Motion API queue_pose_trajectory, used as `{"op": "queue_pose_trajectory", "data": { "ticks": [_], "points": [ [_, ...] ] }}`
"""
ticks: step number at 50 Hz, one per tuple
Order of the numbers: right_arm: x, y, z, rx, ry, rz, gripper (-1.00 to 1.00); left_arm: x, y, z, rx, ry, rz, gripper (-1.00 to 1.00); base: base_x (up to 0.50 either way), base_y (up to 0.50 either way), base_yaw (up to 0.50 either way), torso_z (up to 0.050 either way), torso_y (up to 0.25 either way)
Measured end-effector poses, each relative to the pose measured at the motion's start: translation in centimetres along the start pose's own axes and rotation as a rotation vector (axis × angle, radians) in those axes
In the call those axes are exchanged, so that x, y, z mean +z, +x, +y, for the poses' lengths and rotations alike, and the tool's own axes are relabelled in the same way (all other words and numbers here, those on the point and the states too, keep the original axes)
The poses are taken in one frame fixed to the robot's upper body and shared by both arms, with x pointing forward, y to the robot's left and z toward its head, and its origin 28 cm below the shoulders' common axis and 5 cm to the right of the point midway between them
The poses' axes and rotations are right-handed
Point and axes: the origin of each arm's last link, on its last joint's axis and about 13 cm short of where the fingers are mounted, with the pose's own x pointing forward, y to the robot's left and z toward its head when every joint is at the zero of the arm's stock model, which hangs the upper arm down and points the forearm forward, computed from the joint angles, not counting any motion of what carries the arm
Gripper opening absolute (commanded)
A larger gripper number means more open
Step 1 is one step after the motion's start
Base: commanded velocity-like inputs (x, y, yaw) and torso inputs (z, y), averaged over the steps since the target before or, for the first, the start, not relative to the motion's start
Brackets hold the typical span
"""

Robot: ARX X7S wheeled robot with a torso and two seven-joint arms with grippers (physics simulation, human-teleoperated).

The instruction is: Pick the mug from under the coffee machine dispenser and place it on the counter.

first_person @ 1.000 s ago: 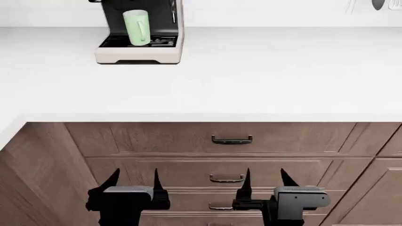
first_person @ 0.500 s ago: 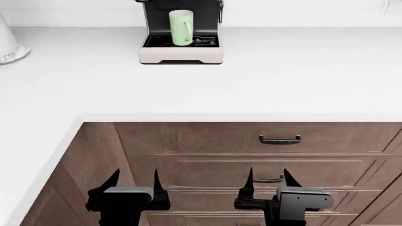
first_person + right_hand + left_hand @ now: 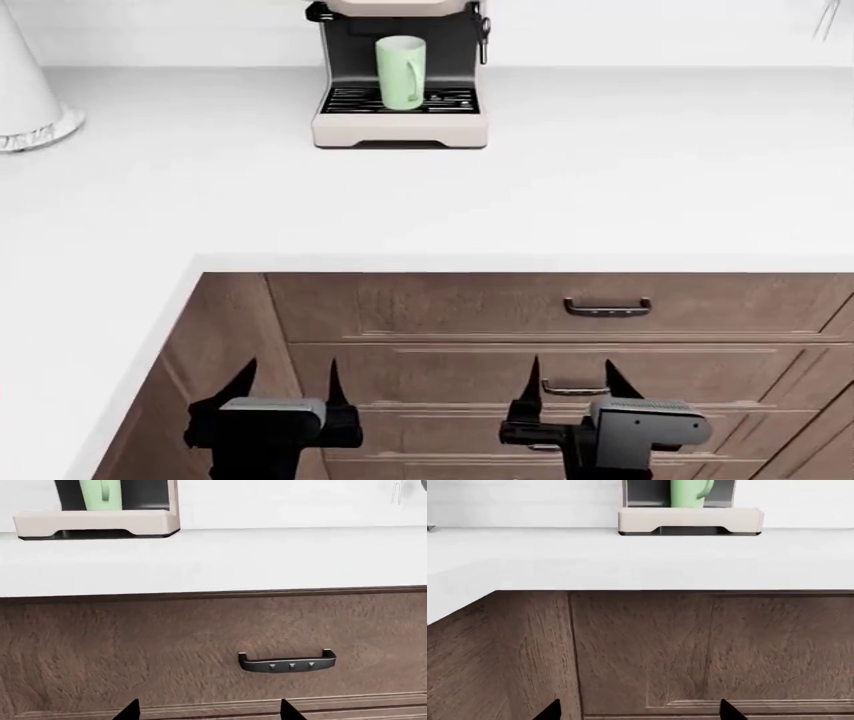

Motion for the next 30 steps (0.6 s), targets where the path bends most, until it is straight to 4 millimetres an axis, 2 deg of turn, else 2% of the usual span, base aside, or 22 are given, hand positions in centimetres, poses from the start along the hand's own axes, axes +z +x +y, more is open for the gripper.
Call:
{"op": "queue_pose_trajectory", "data": {
  "ticks": [25, 30],
  "points": [
    [0.03, -0.15, -0.12, -0.005, 0.005, 0.000, 1.00, 0.01, 0.06, -0.09, -0.009, 0.002, 0.004, 1.00, 0.00, 0.00, 0.00, 0.050, 0.021],
    [0.79, -0.38, -0.08, 0.003, 0.031, -0.010, 1.00, 0.52, 0.06, -0.06, -0.008, -0.016, 0.013, 1.00, 0.00, 0.00, 0.00, 0.000, 0.000]
  ]
}}
